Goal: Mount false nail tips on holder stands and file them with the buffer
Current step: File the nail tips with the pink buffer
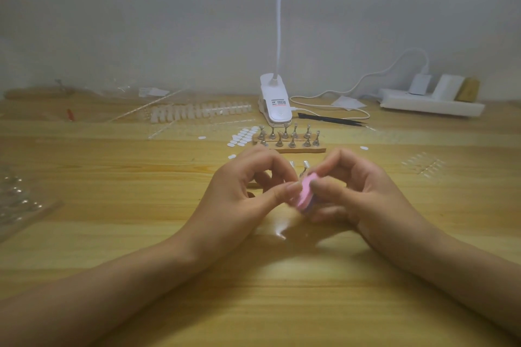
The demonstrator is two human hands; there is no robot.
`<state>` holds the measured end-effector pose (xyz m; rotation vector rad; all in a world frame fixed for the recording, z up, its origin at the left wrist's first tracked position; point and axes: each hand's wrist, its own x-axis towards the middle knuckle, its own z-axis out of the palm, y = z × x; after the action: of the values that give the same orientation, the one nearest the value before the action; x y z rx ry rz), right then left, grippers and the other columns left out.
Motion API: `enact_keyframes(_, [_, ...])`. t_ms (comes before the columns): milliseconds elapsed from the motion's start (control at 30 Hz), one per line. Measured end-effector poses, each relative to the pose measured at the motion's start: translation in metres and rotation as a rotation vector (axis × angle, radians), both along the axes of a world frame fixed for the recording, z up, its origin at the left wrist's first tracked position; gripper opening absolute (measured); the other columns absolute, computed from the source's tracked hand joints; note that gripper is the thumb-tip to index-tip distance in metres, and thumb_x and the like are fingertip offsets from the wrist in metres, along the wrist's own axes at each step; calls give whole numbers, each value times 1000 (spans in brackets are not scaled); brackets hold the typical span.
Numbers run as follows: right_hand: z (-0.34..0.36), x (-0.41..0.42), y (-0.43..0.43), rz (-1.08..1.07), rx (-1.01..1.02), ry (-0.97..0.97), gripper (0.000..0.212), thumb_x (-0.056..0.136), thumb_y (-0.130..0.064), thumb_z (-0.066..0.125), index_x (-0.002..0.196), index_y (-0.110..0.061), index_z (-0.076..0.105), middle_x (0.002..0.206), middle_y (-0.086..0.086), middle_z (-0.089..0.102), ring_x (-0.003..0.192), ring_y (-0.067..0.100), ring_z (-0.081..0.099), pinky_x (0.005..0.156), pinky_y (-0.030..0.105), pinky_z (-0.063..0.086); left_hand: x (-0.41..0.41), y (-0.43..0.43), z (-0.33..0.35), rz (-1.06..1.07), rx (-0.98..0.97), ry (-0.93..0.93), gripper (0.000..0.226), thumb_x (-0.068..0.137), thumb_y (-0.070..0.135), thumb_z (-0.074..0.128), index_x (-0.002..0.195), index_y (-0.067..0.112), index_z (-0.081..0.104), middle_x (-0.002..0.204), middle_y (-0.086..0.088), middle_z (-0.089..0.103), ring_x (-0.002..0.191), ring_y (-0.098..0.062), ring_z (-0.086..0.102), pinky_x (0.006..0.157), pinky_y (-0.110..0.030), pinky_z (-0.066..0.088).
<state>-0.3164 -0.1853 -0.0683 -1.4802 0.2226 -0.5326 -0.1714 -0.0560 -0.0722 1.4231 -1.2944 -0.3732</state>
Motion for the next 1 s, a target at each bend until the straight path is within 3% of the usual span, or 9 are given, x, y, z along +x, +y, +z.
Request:
enact_keyframes(67, [0,-1,-3,-65,62,-17,29,74,-24,81,86,-12,57,87,9,74,78,23,75,58,25,58,-1,0,0,4,-3,6,8,81,32,71,77,26,66,85,9,60,73,-3,55,65,-13,41])
enact_keyframes(200, [-2,-1,-1,39,-58,33,24,78,-20,80,87,-12,60,97,11,73,83,35,75,61,34,62,0,0,0,3,-12,-19,10,81,28,71,78,20,66,85,2,60,73,-6,56,67,-16,43])
enact_keyframes(300, [-1,0,-3,-62,30,4,29,73,-27,85,84,-16,61,90,10,73,79,24,75,57,27,58,-2,0,1,-11,-23,-22,10,81,27,71,79,20,66,84,4,60,74,-4,54,65,-12,41])
enact_keyframes(467, [0,0,-4,-11,24,18,19,71,-33,78,79,-23,64,85,8,72,75,23,75,55,25,57,-5,-1,1,-46,-36,-77,9,84,23,68,80,18,63,84,7,58,76,-8,55,65,-18,43])
enact_keyframes(633, [-1,-1,0,65,-81,56,25,81,-24,81,88,-15,59,92,8,73,83,36,75,58,29,59,-3,-2,1,-36,-51,-100,11,87,20,67,81,15,60,83,7,57,75,-8,54,69,-16,42])
enact_keyframes(767, [1,-1,-2,-52,2,9,25,75,-27,85,81,-19,62,88,10,73,80,28,76,57,27,58,-3,-2,1,-30,-53,-109,9,86,22,66,80,17,61,84,9,57,77,-7,53,70,-16,41])
enact_keyframes(900, [0,0,0,41,-62,40,24,81,-25,82,86,-16,61,92,9,72,81,35,75,58,31,61,-3,-2,0,-41,-47,-114,9,87,20,67,81,16,61,84,7,57,76,-8,54,70,-17,42])
enact_keyframes(1000, [1,0,-2,-56,35,-4,26,76,-26,81,85,-14,60,85,10,73,77,26,75,56,26,58,-3,-2,0,-47,-48,-98,9,86,21,67,80,18,61,84,3,58,75,-8,53,68,-18,43])
